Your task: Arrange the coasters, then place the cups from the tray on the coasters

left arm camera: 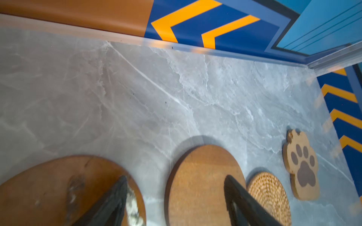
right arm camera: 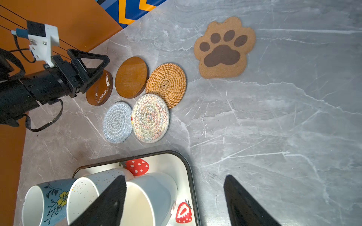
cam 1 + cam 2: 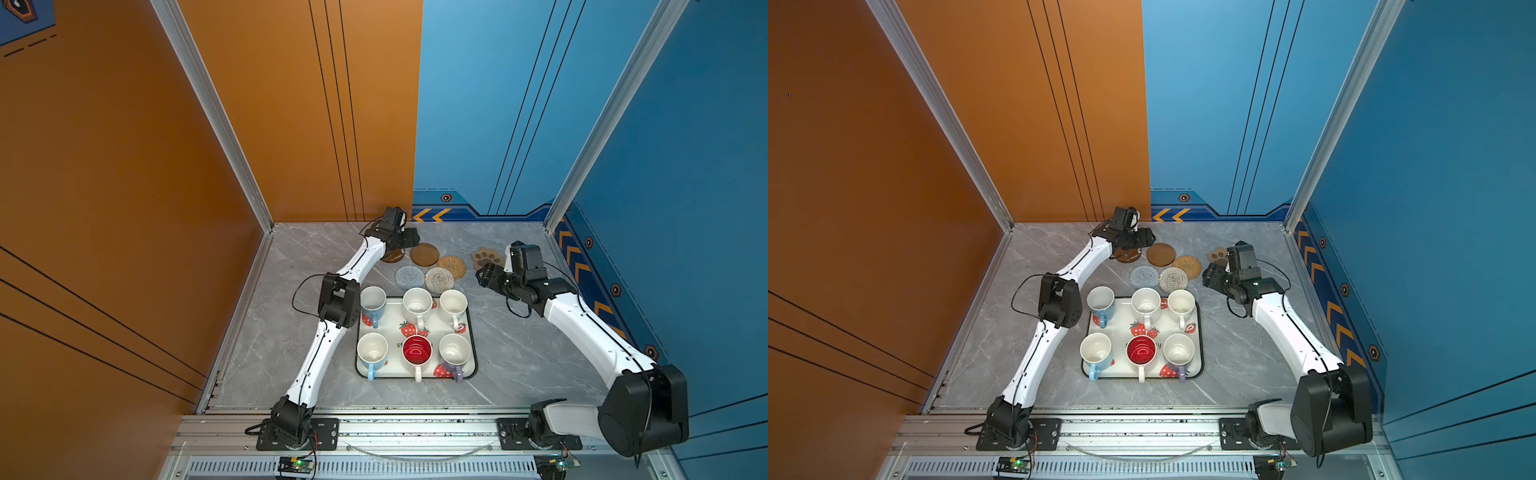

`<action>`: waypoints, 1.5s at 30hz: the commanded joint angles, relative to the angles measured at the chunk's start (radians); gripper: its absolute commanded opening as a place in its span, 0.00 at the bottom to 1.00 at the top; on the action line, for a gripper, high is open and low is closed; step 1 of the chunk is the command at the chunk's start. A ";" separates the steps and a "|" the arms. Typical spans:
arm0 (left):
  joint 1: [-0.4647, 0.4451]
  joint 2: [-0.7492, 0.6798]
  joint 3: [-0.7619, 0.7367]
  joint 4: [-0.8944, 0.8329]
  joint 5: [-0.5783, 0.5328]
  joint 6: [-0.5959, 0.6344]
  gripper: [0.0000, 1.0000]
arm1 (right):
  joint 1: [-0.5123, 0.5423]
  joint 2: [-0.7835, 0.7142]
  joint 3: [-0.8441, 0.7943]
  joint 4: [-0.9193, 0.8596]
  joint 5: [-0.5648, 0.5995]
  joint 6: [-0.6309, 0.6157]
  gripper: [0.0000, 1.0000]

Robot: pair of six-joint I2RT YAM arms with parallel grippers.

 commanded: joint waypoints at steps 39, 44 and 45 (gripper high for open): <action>0.018 0.009 0.038 -0.118 -0.179 0.552 0.76 | -0.032 0.015 0.013 -0.043 -0.068 -0.034 0.78; 0.015 0.007 0.039 -0.163 -0.160 0.591 0.76 | -0.032 0.018 0.013 -0.043 -0.071 -0.034 0.78; 0.015 0.008 0.041 -0.167 -0.154 0.595 0.76 | -0.033 0.018 0.012 -0.045 -0.071 -0.034 0.78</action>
